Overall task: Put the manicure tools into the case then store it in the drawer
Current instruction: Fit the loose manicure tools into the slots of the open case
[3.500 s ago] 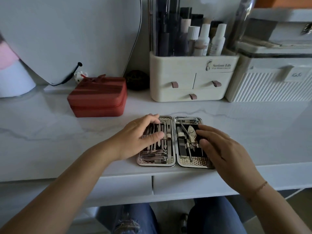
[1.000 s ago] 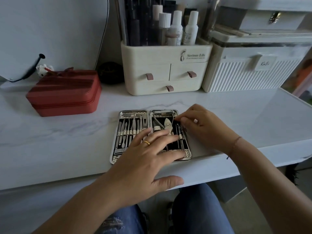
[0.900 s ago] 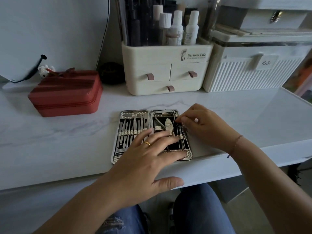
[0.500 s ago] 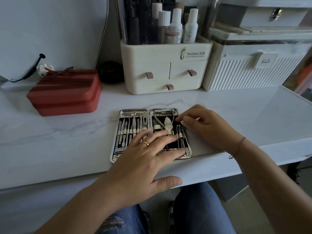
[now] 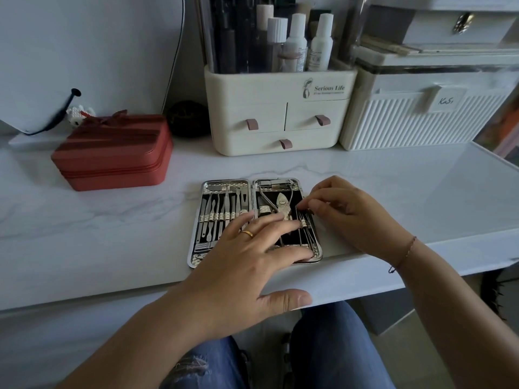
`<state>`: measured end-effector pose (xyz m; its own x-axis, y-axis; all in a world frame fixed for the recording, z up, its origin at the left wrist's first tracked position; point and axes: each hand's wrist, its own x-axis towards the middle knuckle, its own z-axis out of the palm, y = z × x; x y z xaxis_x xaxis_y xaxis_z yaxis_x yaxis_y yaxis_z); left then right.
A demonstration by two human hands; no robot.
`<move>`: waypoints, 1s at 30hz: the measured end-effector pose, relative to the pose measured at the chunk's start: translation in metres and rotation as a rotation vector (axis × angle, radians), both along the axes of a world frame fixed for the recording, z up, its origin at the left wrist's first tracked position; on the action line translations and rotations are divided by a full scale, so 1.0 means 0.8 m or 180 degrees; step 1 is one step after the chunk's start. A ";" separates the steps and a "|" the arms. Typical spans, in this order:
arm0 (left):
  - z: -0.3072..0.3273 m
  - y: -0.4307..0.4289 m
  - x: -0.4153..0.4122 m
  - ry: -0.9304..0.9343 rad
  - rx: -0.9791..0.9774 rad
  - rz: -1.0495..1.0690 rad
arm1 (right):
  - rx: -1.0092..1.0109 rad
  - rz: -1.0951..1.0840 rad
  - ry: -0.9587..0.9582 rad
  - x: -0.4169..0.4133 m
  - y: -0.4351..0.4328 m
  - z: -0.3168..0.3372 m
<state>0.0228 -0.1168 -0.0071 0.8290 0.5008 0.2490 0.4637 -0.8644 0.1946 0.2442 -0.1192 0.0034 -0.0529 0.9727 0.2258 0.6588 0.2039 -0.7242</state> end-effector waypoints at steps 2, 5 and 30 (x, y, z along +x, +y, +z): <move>0.000 0.000 0.000 0.0020 0.0019 -0.0009 | -0.0006 0.0007 0.0007 0.000 0.000 0.000; 0.000 0.000 -0.001 0.0030 0.0000 -0.0008 | 0.0017 0.0002 0.0091 0.001 -0.002 -0.001; 0.004 0.012 -0.038 -0.0677 -0.0302 0.0554 | -0.0040 -0.0145 -0.0001 -0.003 -0.010 0.003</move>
